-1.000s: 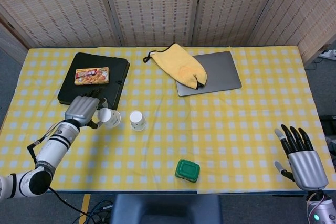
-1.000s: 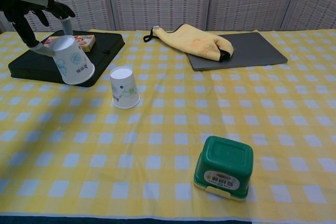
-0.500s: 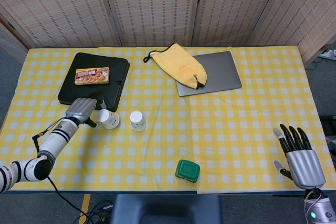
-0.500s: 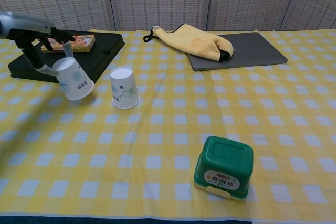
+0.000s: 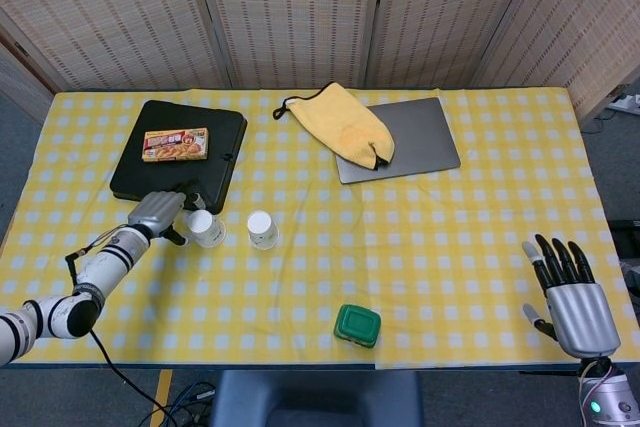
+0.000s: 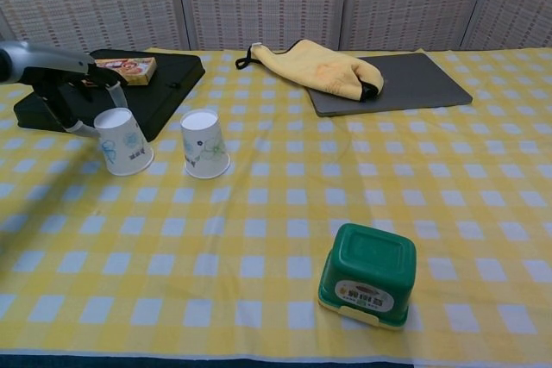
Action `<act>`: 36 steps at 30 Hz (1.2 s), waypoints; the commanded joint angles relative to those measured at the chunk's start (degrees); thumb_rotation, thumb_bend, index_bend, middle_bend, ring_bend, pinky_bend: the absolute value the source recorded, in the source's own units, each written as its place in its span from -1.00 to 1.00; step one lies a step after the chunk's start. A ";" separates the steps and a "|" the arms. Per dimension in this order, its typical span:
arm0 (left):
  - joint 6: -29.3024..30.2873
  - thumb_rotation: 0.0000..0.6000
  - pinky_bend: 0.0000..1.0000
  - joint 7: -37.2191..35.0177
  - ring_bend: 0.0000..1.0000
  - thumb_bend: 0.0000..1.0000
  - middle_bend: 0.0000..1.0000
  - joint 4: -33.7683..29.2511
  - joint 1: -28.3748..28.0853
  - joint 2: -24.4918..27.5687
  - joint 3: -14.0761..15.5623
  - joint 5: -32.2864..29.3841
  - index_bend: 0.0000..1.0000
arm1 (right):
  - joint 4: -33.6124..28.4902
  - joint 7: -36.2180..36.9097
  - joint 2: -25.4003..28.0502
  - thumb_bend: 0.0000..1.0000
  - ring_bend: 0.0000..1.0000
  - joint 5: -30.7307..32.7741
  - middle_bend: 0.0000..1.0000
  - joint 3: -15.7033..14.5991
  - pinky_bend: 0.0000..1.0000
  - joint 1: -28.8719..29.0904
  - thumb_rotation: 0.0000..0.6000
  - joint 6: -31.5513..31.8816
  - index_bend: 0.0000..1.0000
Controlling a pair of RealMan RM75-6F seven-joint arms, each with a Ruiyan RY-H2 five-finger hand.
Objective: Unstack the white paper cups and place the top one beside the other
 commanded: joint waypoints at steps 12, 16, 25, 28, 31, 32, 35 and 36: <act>15.91 1.00 -0.64 5.54 -1.00 -0.36 -1.00 -25.79 4.59 16.43 -0.45 1.44 -0.91 | 0.07 2.32 0.94 -0.56 -1.00 -1.99 -1.00 -0.53 -1.00 -0.91 1.00 2.47 -0.94; 28.93 1.00 -0.64 6.57 -1.00 -0.36 -1.00 -35.34 13.20 21.73 2.20 10.23 -0.97 | 0.10 2.88 1.14 -0.56 -1.00 -2.49 -1.00 -0.81 -1.00 -1.00 1.00 2.60 -0.94; 63.08 1.00 -0.64 7.95 -1.00 -0.36 -1.00 -28.19 39.44 14.54 12.10 39.91 -0.94 | 0.12 0.84 0.07 -0.56 -1.00 -3.29 -1.00 -1.52 -1.00 -1.04 1.00 1.95 -0.94; 67.45 1.00 -0.63 8.30 -1.00 -0.36 -1.00 -21.88 44.03 9.68 13.06 43.05 -0.92 | 0.10 -0.04 -0.39 -0.56 -1.00 -3.27 -1.00 -1.57 -1.00 -0.83 1.00 1.38 -0.94; 68.73 1.00 -0.64 5.71 -1.00 -0.36 -1.00 -14.93 46.80 5.12 12.66 42.76 -0.90 | 0.21 -0.85 -0.77 -0.56 -1.00 -3.18 -1.00 -1.55 -1.00 -0.59 1.00 0.83 -0.94; 68.69 1.00 -0.63 4.58 -1.00 -0.36 -1.00 -12.42 47.52 3.59 12.18 42.05 -0.89 | 0.21 -1.08 -0.88 -0.56 -1.00 -3.01 -1.00 -1.50 -1.00 -0.51 1.00 0.61 -0.94; 67.93 1.00 -0.63 1.42 -1.00 -0.36 -1.00 -7.65 48.44 1.14 11.15 41.17 -0.89 | 0.25 -1.65 -1.18 -0.56 -1.00 -2.37 -1.00 -1.23 -1.00 -0.33 1.00 0.12 -0.94; 67.72 1.00 -0.63 0.40 -1.00 -0.36 -1.00 -6.71 48.59 0.79 10.81 41.00 -0.89 | 0.25 -1.85 -1.26 -0.56 -1.00 -2.20 -1.00 -1.13 -1.00 -0.25 1.00 -0.02 -0.94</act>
